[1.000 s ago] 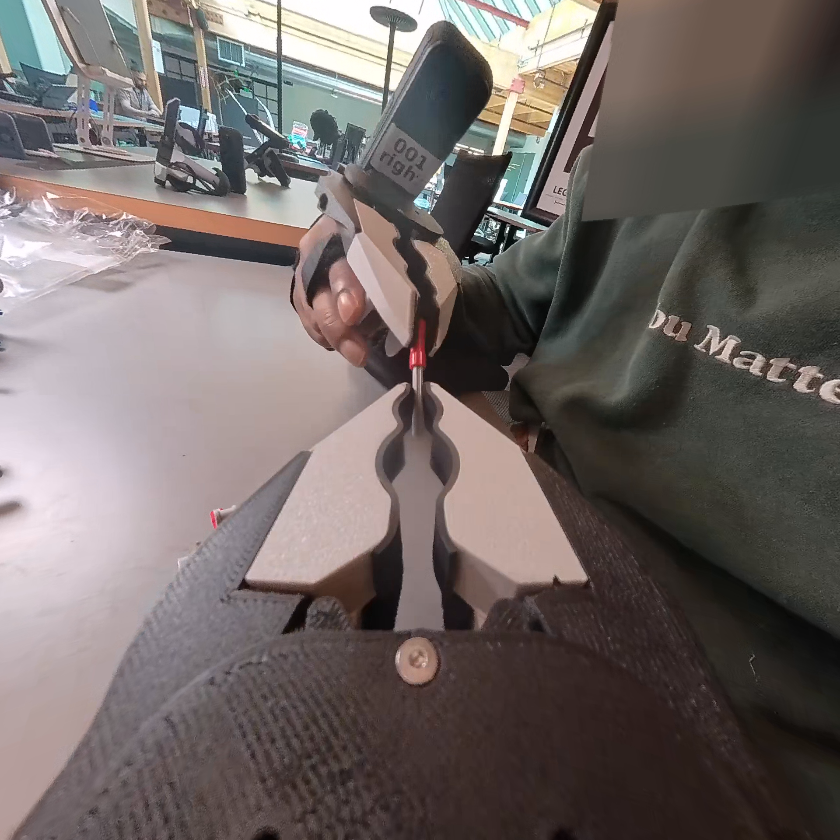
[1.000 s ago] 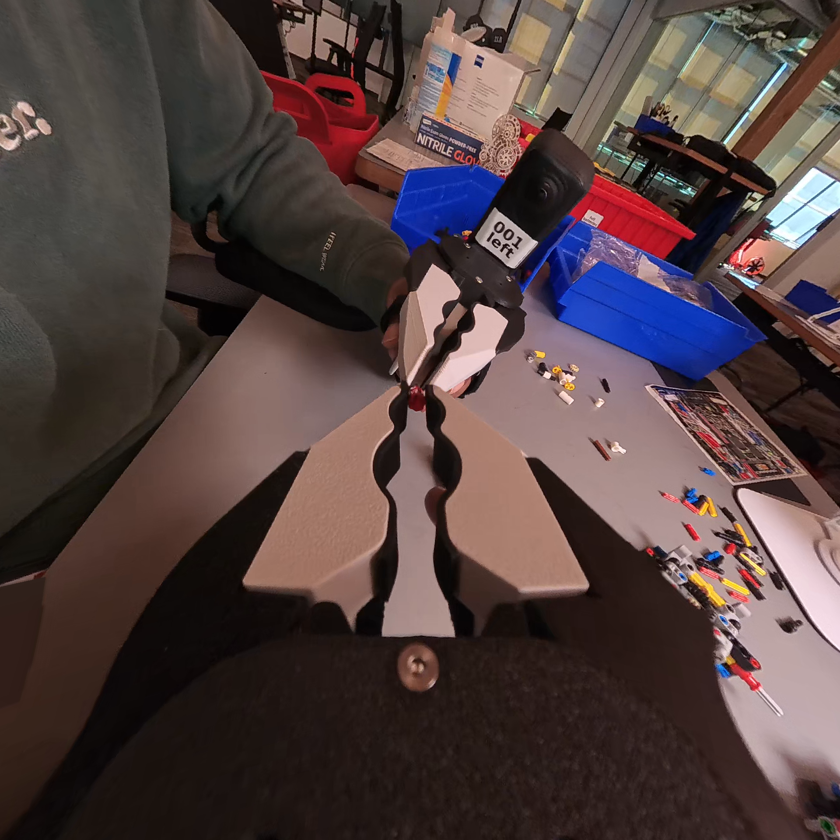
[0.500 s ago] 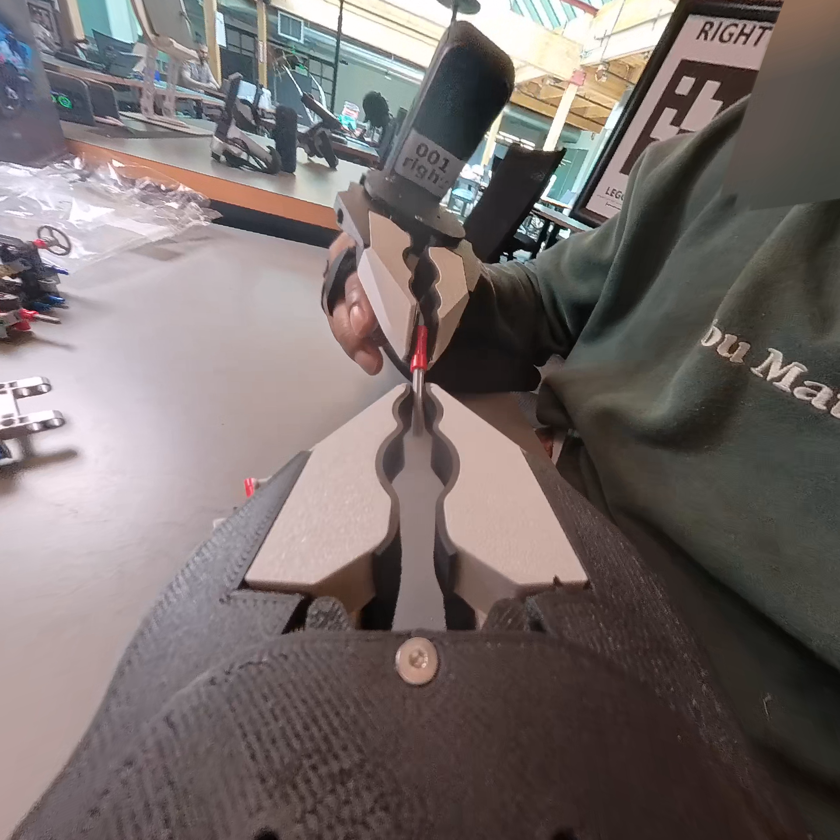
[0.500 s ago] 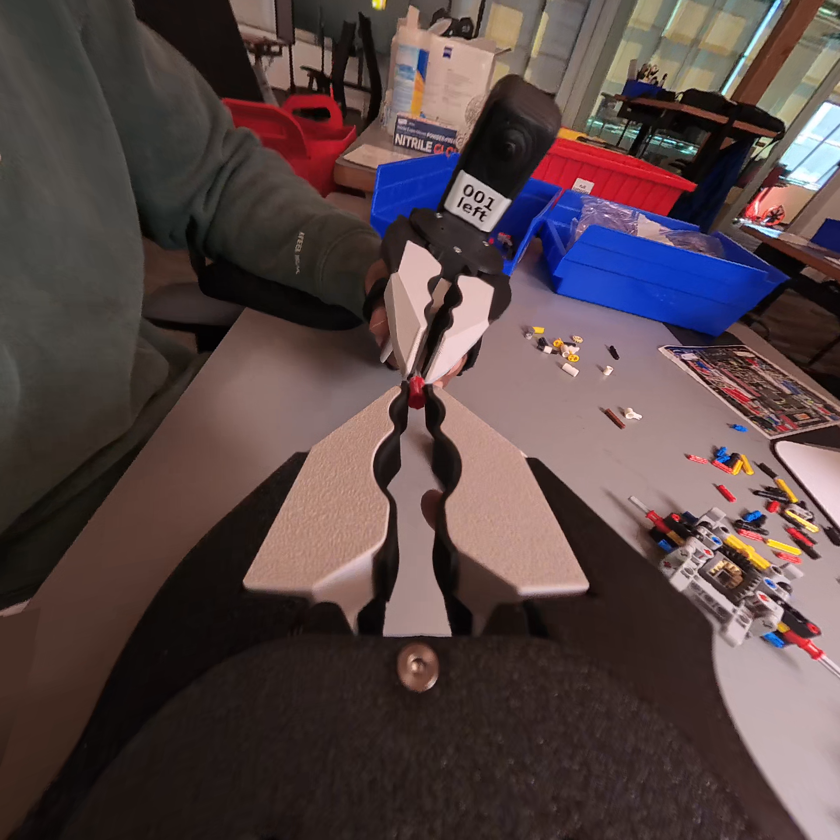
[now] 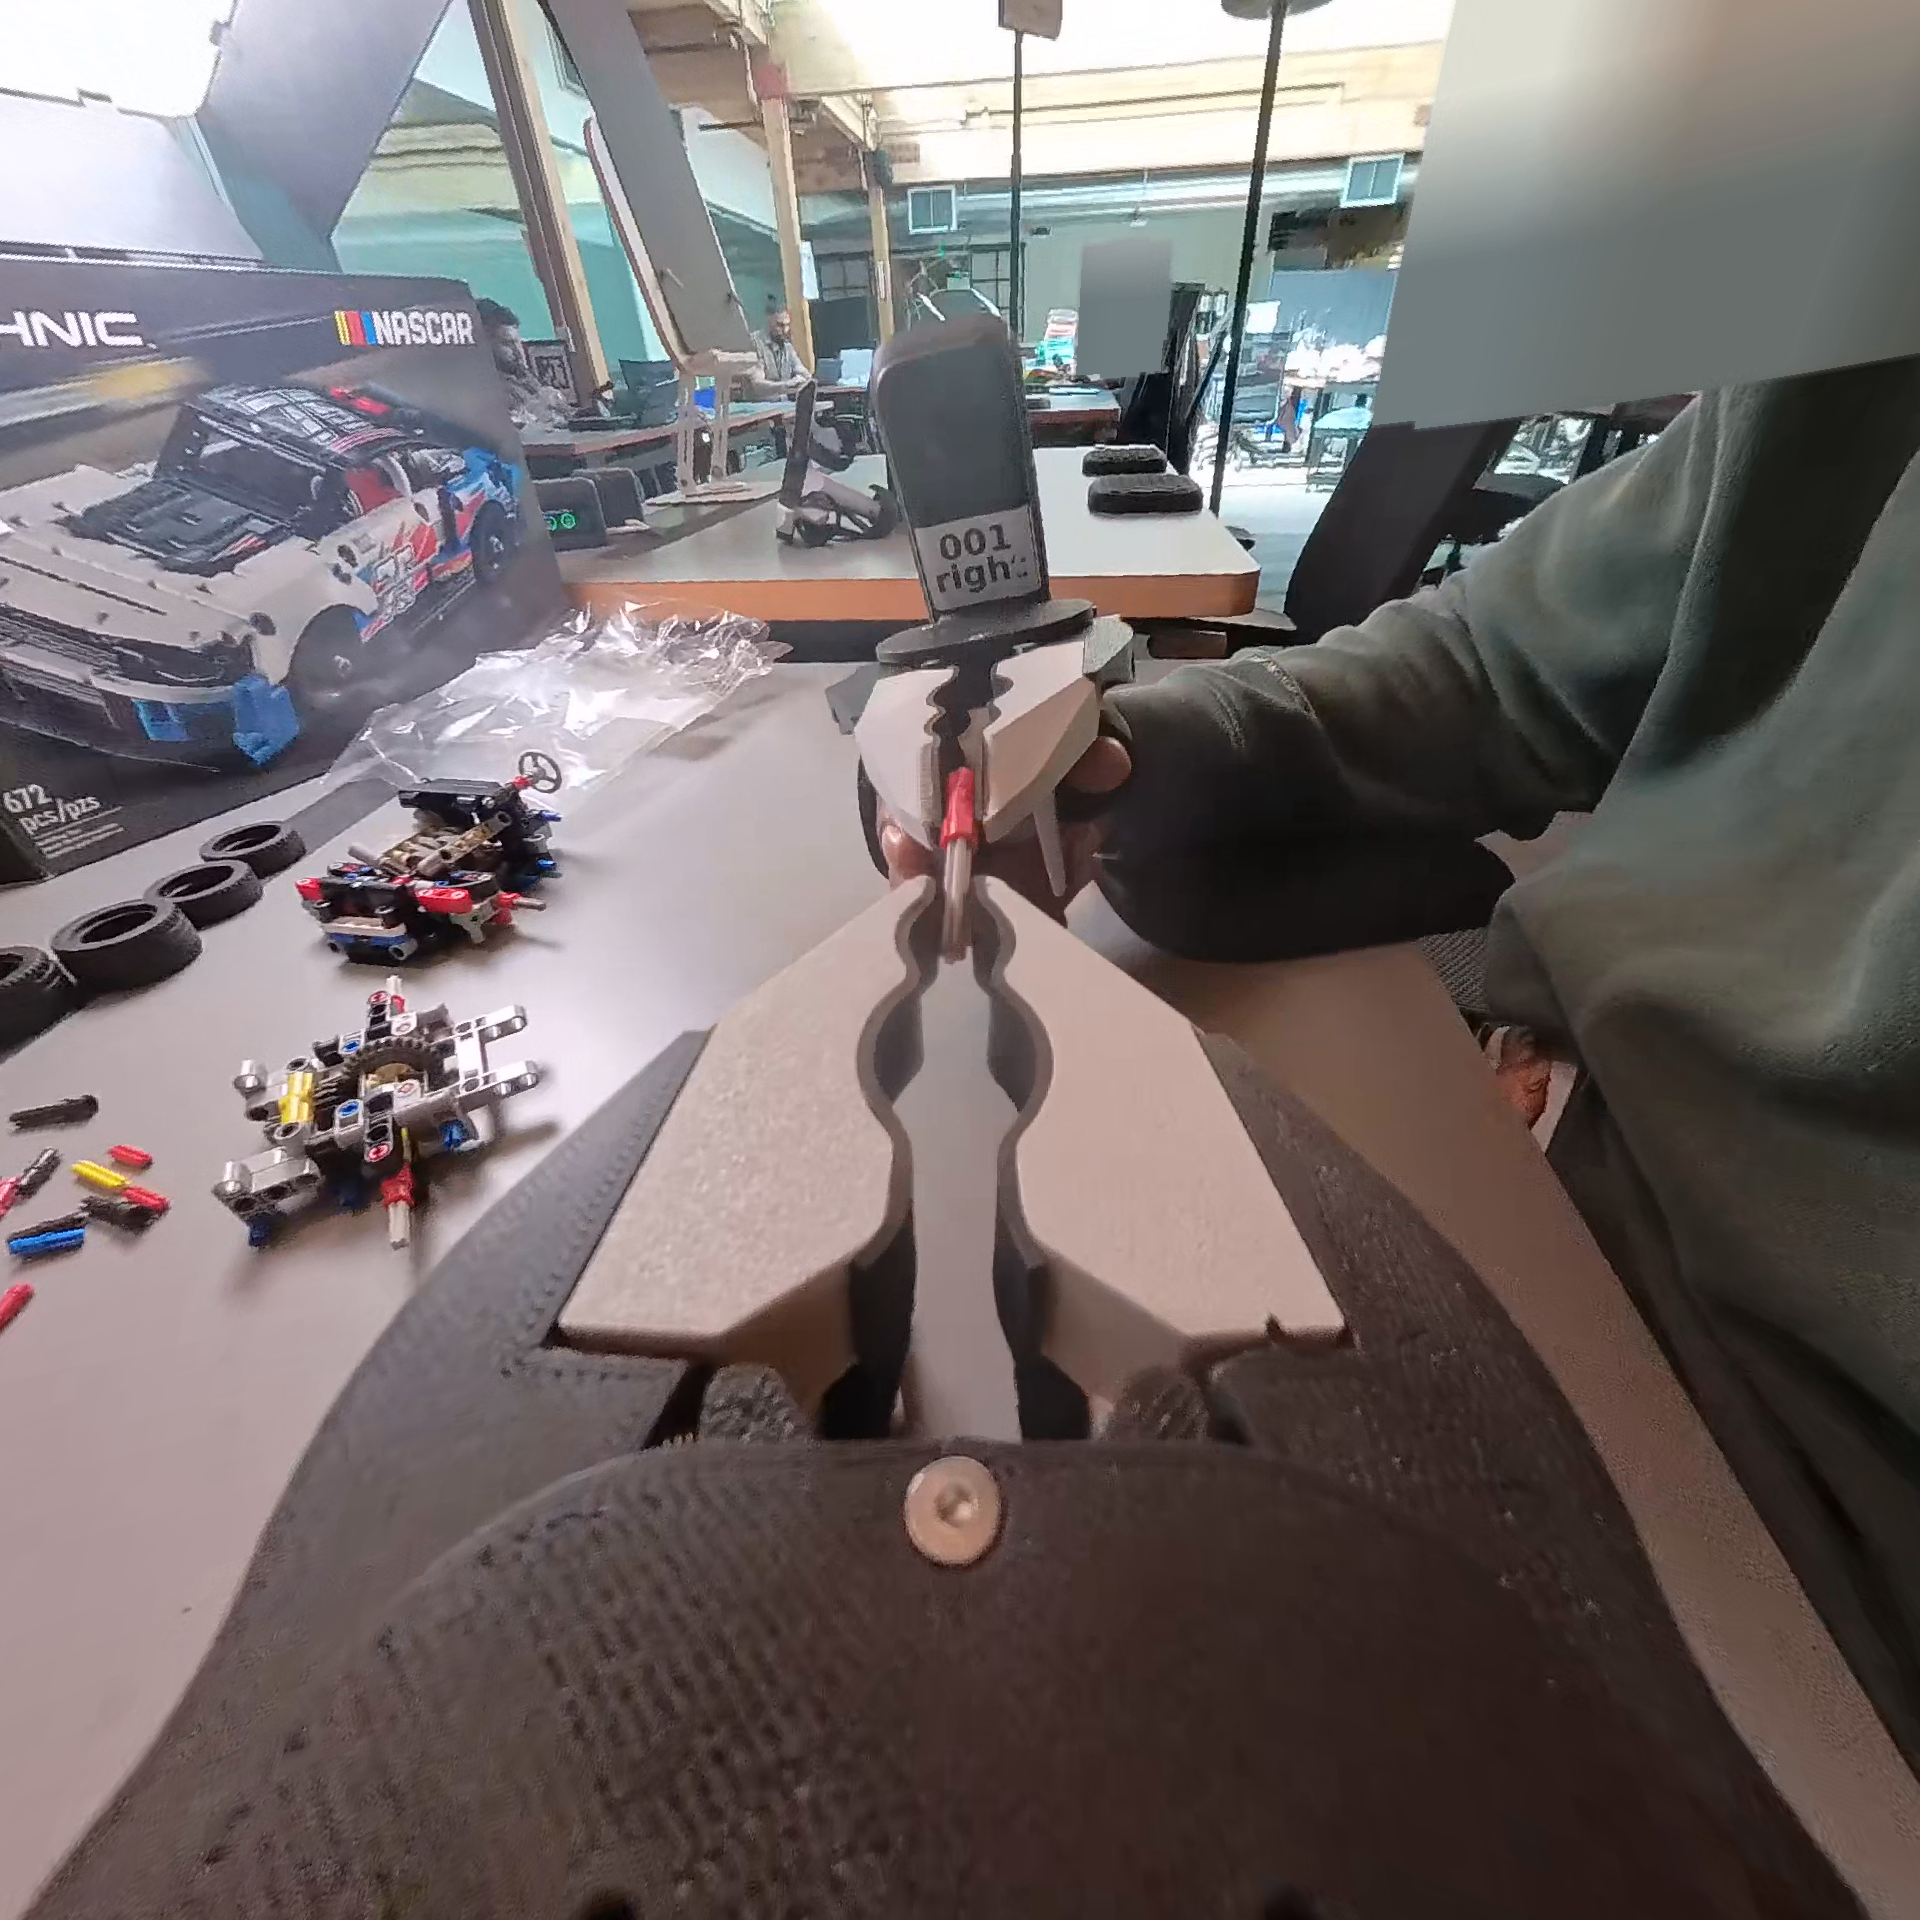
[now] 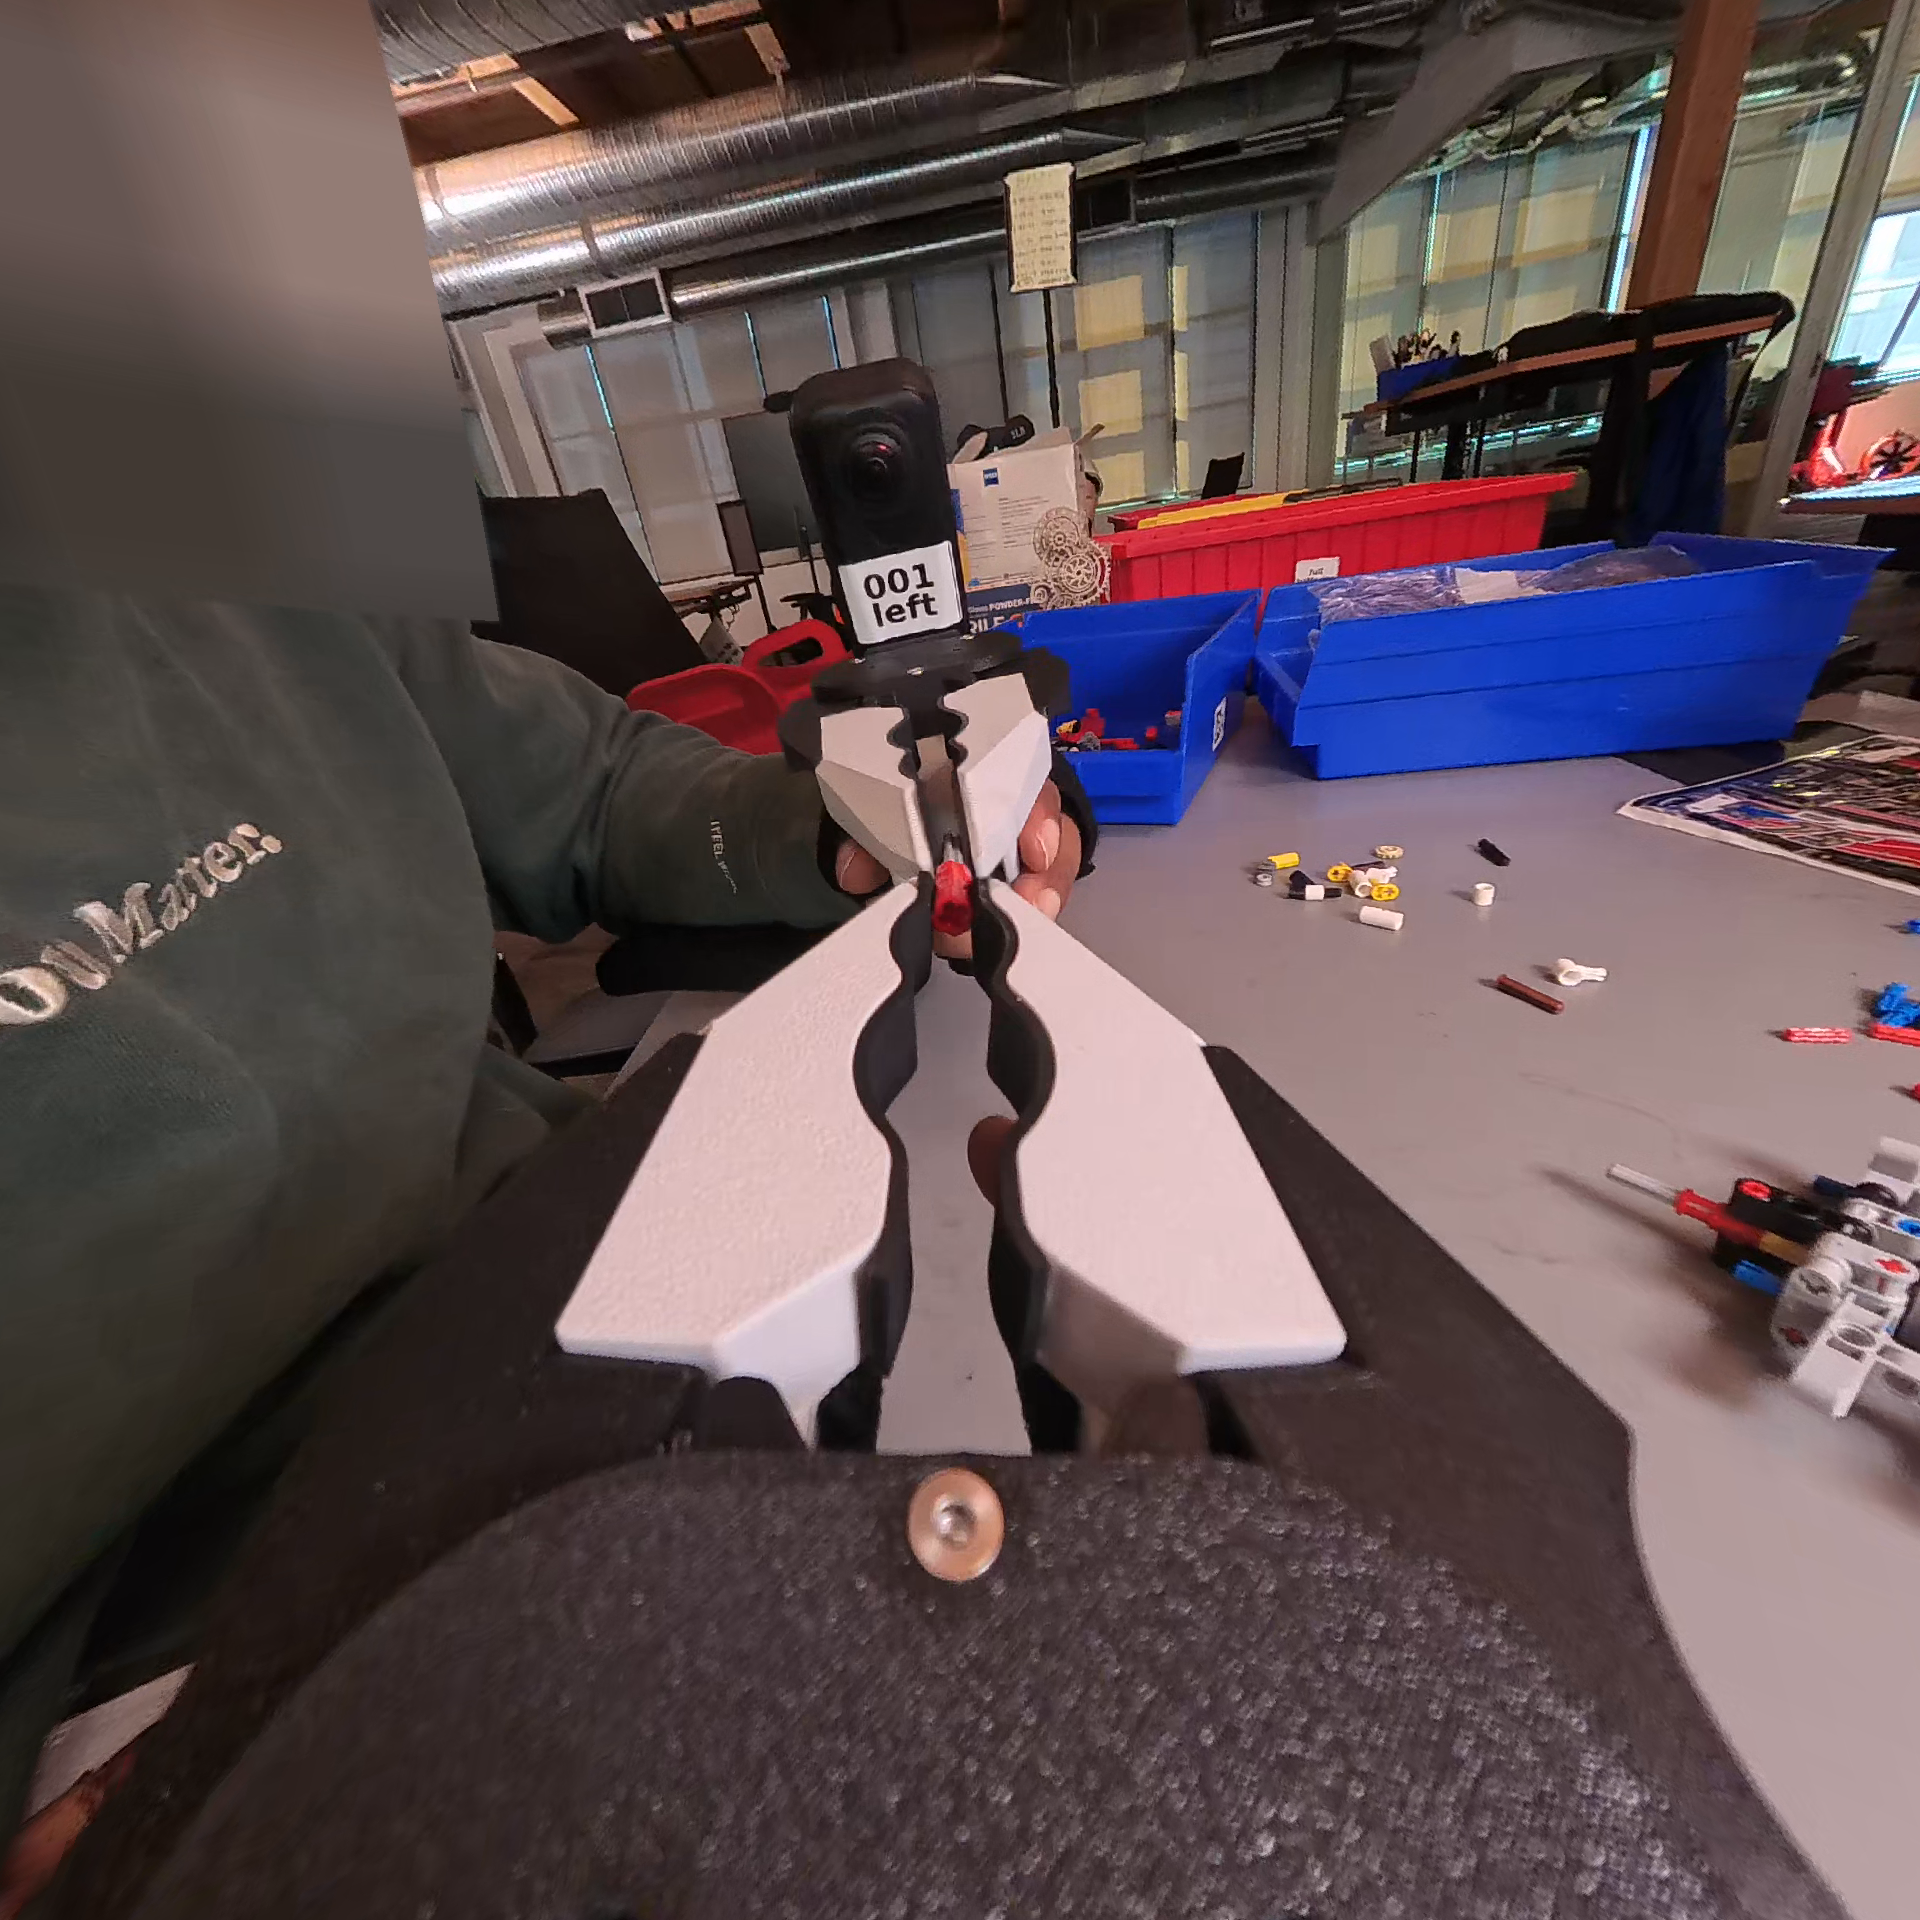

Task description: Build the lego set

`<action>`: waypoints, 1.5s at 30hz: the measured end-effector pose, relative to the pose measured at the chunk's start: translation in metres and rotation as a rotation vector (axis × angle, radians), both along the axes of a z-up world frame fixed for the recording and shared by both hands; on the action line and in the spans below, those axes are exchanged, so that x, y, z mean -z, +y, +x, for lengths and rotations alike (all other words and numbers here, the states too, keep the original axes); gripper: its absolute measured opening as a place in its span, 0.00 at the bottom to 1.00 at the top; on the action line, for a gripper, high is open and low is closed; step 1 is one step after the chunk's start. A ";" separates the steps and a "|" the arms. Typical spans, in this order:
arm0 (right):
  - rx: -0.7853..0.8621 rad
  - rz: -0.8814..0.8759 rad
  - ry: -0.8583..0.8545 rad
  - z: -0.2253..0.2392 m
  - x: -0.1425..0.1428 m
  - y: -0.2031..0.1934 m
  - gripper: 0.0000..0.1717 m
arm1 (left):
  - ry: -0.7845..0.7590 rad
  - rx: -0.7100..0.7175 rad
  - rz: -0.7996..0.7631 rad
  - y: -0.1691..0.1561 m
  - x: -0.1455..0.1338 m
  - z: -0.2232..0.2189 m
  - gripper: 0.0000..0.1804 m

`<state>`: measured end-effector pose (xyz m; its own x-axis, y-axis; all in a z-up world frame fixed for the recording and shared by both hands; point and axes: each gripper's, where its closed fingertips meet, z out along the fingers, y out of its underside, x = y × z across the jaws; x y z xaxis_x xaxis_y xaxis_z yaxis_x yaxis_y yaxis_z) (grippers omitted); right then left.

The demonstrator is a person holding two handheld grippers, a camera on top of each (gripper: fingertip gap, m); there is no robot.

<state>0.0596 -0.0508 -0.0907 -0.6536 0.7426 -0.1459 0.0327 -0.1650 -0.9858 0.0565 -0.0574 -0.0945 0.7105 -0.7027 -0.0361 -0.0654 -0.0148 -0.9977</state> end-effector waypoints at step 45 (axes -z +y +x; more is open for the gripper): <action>-0.009 0.072 -0.067 0.002 0.016 -0.005 0.03 | 0.010 0.037 -0.074 -0.004 0.016 0.002 0.01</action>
